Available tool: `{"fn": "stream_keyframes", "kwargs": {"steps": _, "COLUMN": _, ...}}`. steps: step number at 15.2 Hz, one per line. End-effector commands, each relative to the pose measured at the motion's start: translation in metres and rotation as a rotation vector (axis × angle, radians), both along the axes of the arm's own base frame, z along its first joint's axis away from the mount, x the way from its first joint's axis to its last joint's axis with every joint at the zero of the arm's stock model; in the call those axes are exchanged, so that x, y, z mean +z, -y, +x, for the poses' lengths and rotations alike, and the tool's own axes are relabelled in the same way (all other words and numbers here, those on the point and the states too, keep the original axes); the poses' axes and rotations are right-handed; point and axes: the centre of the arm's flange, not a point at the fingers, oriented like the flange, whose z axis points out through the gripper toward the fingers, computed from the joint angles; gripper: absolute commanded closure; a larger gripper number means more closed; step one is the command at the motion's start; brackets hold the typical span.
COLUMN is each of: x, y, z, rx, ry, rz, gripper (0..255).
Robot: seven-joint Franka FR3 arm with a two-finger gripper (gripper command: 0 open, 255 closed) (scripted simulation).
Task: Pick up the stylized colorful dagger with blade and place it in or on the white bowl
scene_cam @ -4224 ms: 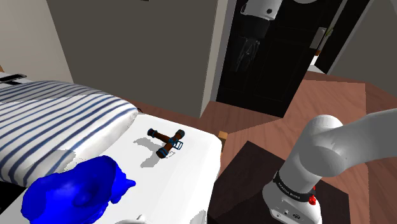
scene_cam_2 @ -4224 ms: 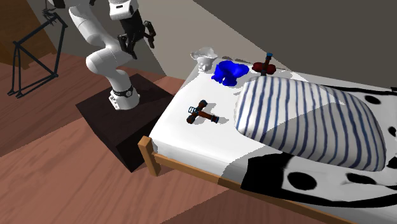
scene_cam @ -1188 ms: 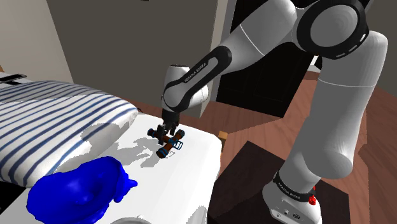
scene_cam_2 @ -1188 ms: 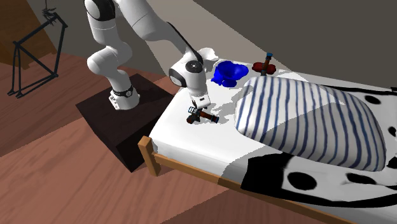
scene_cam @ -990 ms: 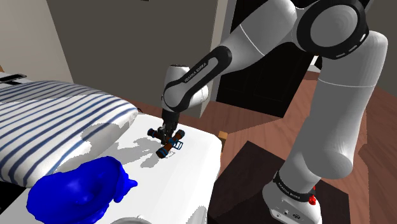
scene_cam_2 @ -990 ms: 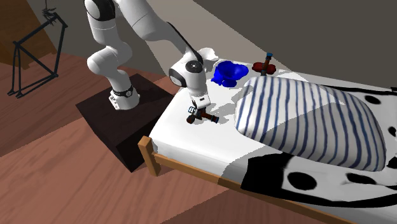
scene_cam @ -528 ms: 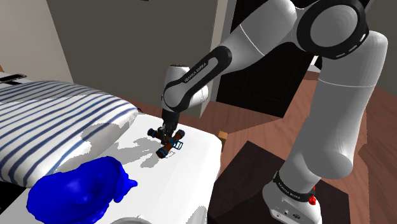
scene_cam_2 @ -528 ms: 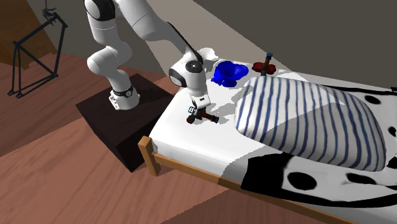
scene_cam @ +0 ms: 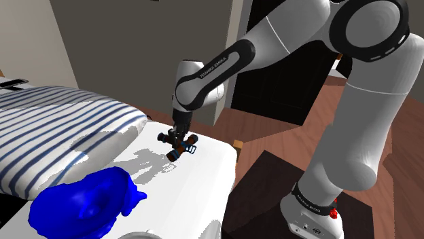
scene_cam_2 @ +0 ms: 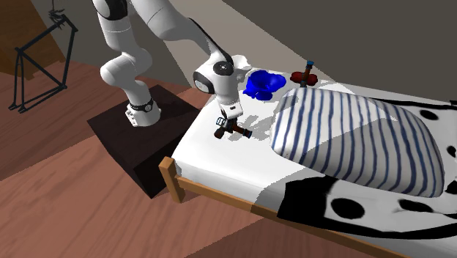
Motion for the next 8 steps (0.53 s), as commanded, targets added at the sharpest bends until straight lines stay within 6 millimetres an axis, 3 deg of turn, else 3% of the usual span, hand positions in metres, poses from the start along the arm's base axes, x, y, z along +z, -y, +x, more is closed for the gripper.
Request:
{"fn": "stream_keyframes", "kwargs": {"steps": 1, "x": 0.009, "y": 0.000, "z": 0.000, "rx": 0.000, "ry": 0.000, "rz": 0.000, "gripper": 255}}
{"fn": "stream_keyframes", "kwargs": {"steps": 8, "x": 0.046, "y": 0.000, "z": 0.000, "rx": 0.000, "ry": 0.000, "rz": 0.000, "gripper": 255}}
